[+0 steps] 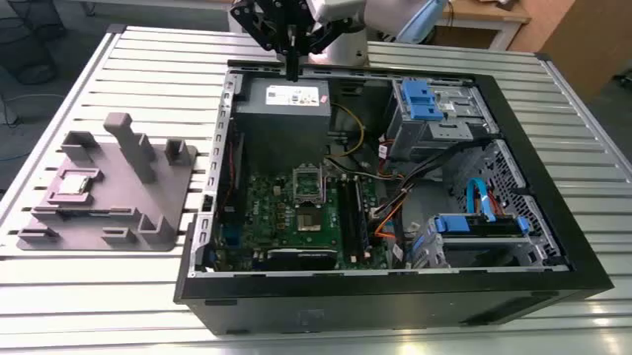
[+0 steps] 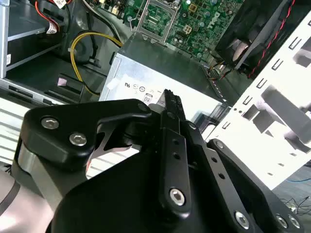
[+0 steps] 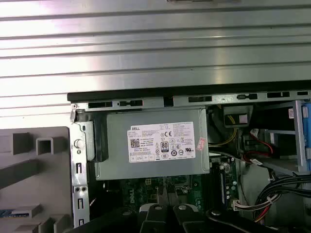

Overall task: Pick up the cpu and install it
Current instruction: 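Reach for the cpu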

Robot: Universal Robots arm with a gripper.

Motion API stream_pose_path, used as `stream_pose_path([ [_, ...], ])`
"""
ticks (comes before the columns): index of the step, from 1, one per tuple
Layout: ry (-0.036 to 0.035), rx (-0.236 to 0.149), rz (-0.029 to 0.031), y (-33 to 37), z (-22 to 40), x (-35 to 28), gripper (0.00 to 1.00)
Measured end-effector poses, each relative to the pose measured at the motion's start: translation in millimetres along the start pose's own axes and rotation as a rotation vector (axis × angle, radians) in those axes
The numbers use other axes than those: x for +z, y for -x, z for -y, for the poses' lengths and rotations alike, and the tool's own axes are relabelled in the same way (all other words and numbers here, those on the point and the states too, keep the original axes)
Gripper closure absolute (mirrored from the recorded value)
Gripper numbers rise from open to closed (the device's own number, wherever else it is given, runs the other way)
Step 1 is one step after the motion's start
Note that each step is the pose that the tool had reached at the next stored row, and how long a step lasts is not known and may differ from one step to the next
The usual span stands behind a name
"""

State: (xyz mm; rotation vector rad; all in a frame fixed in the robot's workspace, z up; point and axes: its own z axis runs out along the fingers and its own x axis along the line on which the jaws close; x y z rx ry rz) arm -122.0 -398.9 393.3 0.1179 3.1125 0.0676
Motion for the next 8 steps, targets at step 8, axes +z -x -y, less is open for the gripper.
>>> stream_pose_path([
  [8, -0.0001, 0.0, 0.0, -0.7, 0.0, -0.1, 0.89],
])
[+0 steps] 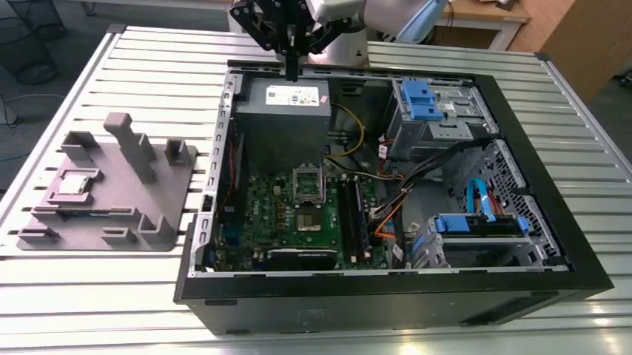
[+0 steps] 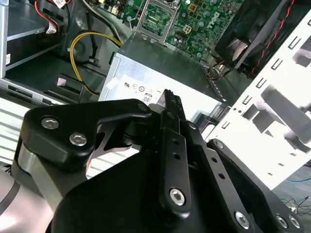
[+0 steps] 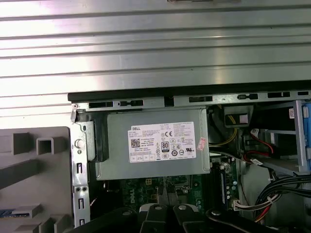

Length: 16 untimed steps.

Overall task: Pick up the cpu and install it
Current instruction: 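Reach for the cpu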

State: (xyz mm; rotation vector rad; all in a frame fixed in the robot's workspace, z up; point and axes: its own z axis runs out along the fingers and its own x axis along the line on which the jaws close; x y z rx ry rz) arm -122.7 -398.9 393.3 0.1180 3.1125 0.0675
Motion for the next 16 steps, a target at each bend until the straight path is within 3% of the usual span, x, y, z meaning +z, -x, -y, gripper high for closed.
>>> stream_pose_path([
  [12, 0.0001, 0.0, 0.0, -1.7, 0.1, 0.0, 0.89],
  [14, 0.0001, 0.0, 0.0, -6.0, 0.5, -0.1, 0.89],
  [16, 0.0, 0.0, 0.0, -6.0, 0.5, -0.1, 0.89],
])
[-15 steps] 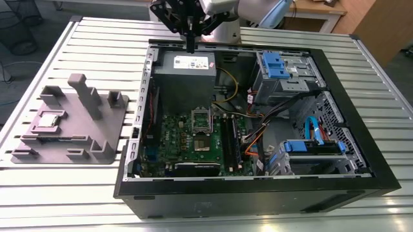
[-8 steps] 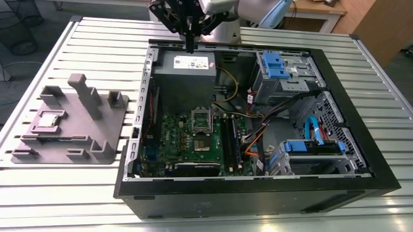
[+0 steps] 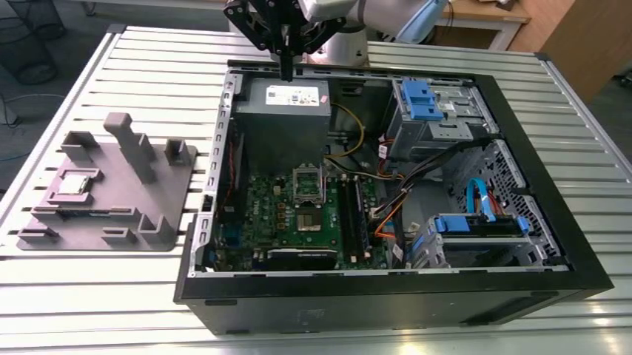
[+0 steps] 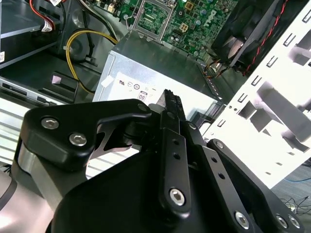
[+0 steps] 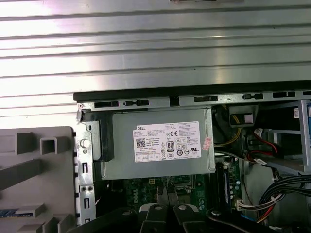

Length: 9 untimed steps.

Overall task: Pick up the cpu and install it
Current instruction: 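Reach for the cpu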

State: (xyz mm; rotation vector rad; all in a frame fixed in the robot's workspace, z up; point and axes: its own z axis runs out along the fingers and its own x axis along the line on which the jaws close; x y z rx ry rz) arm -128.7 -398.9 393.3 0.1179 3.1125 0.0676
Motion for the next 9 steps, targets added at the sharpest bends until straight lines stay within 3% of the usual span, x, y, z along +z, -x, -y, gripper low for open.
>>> stream_pose_path([
  [9, 0.0001, 0.0, 0.0, -1.4, 0.1, 0.0, 0.89],
])
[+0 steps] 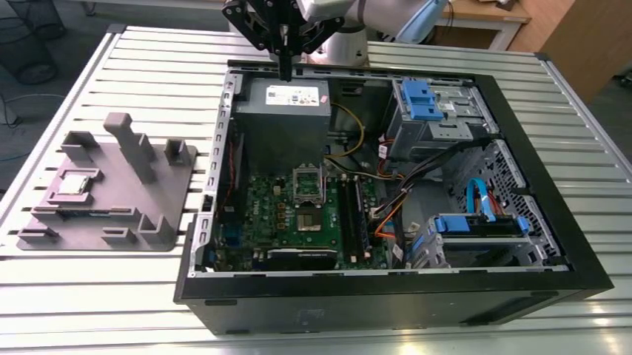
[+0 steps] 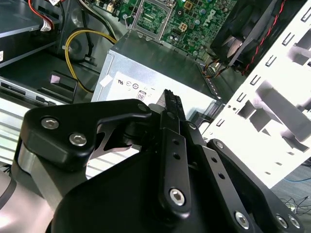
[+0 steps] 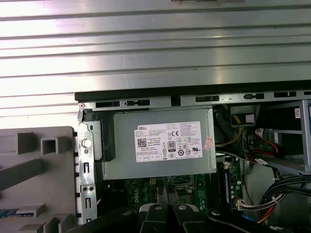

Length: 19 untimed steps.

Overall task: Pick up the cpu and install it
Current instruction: 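Reach for the cpu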

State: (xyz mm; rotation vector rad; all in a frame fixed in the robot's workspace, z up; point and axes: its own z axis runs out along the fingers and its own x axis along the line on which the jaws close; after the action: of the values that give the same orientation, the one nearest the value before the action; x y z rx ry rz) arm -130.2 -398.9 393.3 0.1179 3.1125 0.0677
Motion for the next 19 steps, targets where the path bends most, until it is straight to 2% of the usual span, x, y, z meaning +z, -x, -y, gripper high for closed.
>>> stream_pose_path([
  [14, 0.0, 0.0, 0.0, -2.6, 0.2, -0.1, 0.89],
  [16, 0.0, 0.0, 0.0, -6.7, 0.5, -0.2, 0.89],
  [19, -0.0001, 0.0, 0.0, -6.7, 0.5, -0.2, 0.89],
])
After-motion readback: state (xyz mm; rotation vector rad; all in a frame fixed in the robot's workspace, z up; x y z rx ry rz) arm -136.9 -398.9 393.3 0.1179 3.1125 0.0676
